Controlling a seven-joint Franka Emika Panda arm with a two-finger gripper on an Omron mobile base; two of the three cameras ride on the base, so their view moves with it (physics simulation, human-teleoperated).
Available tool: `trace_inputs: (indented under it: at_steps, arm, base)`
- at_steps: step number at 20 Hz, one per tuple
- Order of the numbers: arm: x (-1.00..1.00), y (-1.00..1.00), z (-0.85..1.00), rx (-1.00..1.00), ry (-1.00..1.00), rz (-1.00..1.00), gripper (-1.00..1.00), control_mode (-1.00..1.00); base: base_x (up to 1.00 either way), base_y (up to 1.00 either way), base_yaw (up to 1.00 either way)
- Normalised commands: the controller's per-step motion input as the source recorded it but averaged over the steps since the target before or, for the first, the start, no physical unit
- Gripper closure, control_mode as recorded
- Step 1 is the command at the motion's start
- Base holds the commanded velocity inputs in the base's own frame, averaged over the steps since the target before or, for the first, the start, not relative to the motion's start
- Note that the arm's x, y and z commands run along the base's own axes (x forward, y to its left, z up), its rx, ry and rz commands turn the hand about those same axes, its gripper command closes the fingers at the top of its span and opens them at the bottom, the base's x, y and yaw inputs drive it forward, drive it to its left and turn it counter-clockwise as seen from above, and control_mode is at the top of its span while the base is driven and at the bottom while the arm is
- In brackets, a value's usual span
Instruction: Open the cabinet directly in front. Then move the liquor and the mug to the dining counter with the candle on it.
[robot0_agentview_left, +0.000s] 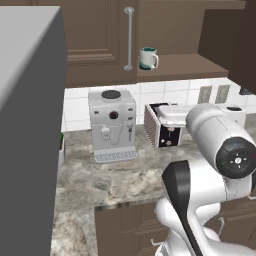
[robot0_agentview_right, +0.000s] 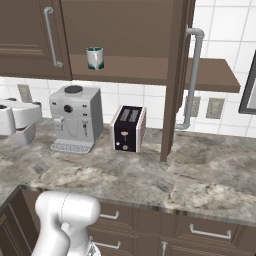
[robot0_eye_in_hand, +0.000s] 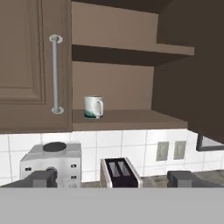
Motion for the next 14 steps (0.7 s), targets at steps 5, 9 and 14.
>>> trace_inputs:
  at_steps: [5, 9, 14]
  arm:
    - [-0.27, 0.00, 0.00, 0.00, -0.34, 0.12, -1.00, -1.00]
    - [-0.08, 0.00, 0.02, 0.00, -0.18, 0.05, -1.00, -1.00]
    - [0.28, 0.15, 0.38, -0.01, -0.08, 0.07, -1.00, -1.00]
  base:
    - [0.00, 0.00, 0.00]
    - [0.00, 0.00, 0.00]
    - [0.00, 0.00, 0.00]
